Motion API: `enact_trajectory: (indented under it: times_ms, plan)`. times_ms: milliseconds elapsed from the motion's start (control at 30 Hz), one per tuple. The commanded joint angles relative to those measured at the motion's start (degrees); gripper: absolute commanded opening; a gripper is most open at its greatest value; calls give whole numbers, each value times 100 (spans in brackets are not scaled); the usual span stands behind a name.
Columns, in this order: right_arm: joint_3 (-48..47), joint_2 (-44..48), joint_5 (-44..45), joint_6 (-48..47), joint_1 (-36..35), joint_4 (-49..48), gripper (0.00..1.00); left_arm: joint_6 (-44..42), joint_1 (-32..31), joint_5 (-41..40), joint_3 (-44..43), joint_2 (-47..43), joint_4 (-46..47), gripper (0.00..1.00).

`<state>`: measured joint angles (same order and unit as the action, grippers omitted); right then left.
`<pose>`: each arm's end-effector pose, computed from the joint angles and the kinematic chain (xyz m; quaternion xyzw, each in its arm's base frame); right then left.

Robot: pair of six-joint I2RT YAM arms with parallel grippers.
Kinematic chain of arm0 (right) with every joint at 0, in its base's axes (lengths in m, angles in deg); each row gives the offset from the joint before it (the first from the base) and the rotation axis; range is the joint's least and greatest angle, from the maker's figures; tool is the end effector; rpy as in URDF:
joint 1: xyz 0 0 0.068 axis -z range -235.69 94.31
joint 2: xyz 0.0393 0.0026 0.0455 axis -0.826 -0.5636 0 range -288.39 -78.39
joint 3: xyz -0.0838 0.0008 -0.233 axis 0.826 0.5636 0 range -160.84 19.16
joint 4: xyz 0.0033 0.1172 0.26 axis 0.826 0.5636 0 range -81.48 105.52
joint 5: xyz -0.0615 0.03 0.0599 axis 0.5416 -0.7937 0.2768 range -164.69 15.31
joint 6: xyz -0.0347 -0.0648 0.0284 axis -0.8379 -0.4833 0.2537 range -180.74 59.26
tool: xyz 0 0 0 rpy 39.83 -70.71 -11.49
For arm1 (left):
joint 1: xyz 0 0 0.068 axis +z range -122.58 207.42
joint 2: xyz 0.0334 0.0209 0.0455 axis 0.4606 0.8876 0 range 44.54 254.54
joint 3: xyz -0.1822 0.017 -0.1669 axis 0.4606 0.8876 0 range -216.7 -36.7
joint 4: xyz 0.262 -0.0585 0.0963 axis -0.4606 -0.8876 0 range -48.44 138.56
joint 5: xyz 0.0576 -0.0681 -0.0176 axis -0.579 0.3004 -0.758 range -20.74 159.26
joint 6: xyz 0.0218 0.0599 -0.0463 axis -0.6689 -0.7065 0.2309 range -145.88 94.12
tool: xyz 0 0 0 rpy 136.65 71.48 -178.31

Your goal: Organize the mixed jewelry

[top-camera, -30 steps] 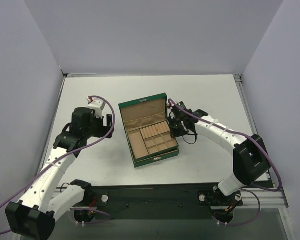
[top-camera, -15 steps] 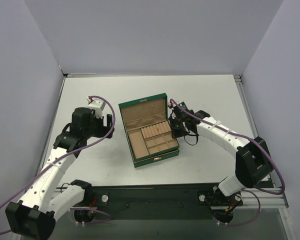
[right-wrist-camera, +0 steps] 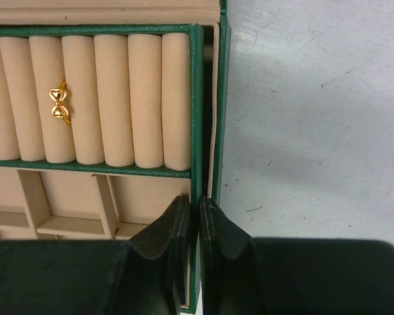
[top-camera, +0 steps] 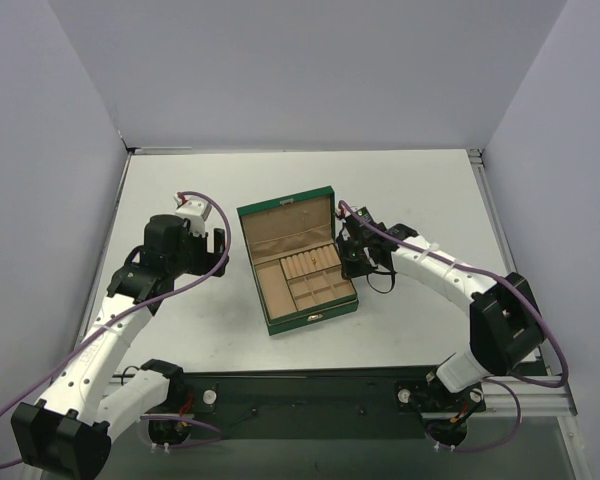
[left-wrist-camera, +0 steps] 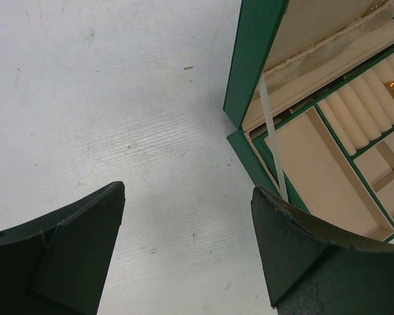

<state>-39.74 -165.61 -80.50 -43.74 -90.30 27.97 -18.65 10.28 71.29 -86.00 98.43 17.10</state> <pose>0.3004 0.2157 0.1711 -0.1606 0.9179 0.1991 0.3033 0.2557 -0.0815 0.2606 0.0850 0.8870 -0.1112 0.4400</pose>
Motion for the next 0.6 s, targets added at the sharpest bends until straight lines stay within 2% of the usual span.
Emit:
enact_trajectory:
  times_ms: [0, 567]
  plan:
    - [-8, -49, -70, 190, -72, -142, 0, -37, 27, 53, -36, 8, 184, 88]
    - [71, 12, 387, 313, -107, -178, 0, -37, 27, 53, -45, 34, 184, 88]
